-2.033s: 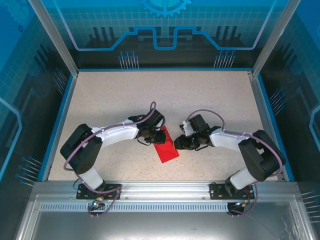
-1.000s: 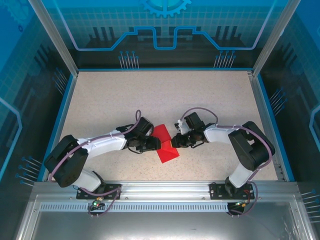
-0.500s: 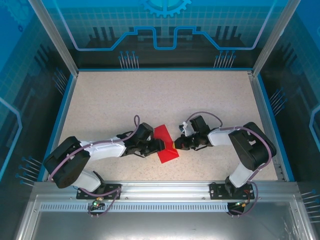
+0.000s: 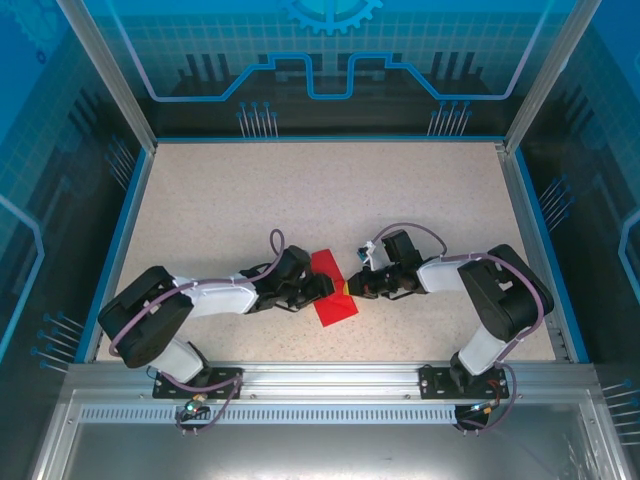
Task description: Fold a paper plane with a square sheet of paper (pick it up from the middle)
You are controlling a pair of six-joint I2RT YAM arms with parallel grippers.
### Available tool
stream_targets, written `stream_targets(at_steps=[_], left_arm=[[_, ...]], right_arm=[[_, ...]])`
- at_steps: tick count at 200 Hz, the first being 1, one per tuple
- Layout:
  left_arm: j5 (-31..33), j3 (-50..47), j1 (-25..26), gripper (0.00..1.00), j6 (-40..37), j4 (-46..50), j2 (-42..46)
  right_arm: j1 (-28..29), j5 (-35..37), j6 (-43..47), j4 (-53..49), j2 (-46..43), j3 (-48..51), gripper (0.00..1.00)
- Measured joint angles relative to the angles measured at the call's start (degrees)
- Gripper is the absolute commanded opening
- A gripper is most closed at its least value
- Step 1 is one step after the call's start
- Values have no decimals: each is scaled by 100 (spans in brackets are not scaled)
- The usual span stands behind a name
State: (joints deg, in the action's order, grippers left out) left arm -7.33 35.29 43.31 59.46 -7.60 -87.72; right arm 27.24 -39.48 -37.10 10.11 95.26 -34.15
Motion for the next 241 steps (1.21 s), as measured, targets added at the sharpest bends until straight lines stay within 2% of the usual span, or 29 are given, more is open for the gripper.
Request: stream_targets(at_steps=[87, 112, 155, 241], left_arm=[[350, -33, 114, 52, 216, 46, 15], [444, -33, 140, 48, 234, 59, 22], [592, -33, 140, 34, 367, -11, 22], [627, -31, 140, 18, 365, -87, -37]], right_arm=[[-127, -4, -4, 70, 0, 74, 4], [-138, -24, -31, 111, 0, 85, 4], [-142, -114, -46, 157, 0, 127, 4], [-142, -208, -87, 251, 0, 149, 8]])
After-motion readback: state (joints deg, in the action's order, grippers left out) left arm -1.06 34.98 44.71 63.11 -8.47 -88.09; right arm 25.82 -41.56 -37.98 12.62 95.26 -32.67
